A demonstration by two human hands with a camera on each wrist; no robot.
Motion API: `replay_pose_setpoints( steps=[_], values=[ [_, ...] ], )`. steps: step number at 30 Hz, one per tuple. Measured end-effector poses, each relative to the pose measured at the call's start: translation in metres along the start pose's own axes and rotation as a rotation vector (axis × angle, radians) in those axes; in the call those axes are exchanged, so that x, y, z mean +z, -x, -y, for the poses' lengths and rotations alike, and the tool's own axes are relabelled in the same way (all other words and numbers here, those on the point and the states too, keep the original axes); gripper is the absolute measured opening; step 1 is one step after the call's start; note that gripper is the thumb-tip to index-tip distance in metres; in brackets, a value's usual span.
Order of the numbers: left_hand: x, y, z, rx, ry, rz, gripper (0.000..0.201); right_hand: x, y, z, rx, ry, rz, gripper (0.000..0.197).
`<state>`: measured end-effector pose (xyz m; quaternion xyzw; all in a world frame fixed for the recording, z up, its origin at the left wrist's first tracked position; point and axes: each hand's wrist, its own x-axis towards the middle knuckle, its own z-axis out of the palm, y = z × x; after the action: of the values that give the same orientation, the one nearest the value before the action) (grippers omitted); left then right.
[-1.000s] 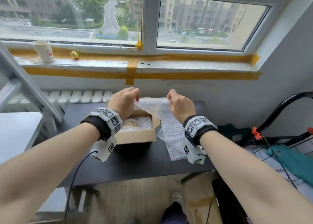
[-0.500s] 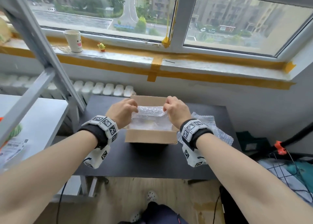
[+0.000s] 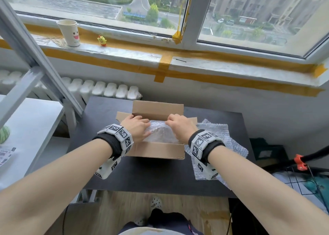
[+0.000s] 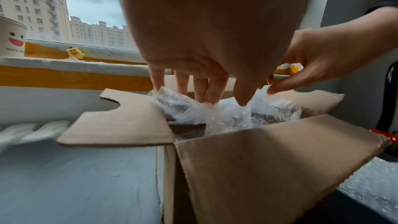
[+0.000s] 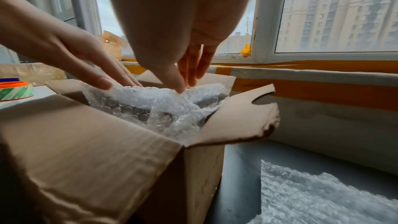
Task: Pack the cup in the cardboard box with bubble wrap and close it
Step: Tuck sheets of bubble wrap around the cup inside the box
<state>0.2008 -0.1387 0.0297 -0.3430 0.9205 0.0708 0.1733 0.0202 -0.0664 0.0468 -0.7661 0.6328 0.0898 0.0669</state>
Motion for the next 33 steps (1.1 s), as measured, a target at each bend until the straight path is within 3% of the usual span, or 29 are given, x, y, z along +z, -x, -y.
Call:
replay_pose_setpoints(
  steps=[5, 11, 14, 18, 23, 28, 33],
  values=[
    [0.001, -0.007, 0.002, 0.005, -0.111, -0.124, 0.029, 0.008, -0.009, 0.002, 0.021, -0.158, 0.162, 0.032],
    [0.002, -0.022, 0.002, -0.025, 0.039, 0.165, 0.043, 0.017, -0.024, 0.0, 0.114, -0.217, 0.385, 0.044],
    [0.002, -0.03, -0.006, -0.11, 0.072, 0.209, 0.033, 0.015, -0.033, -0.001, 0.15, -0.255, 0.421, 0.041],
    [0.0, -0.039, -0.012, -0.176, 0.083, 0.253, 0.055, 0.012, -0.04, -0.004, 0.195, -0.262, 0.473, 0.05],
    [-0.01, -0.044, -0.008, -0.123, 0.087, 0.283, 0.032, 0.001, -0.048, -0.009, 0.15, -0.247, 0.52, 0.053],
    [-0.018, -0.037, 0.006, -0.015, 0.084, 0.137, 0.028, -0.015, -0.044, -0.016, 0.105, -0.233, 0.414, 0.044],
    [-0.019, -0.014, 0.006, 0.254, 0.034, -0.149, 0.027, -0.011, -0.036, -0.019, 0.179, -0.224, 0.258, 0.03]
  ],
)
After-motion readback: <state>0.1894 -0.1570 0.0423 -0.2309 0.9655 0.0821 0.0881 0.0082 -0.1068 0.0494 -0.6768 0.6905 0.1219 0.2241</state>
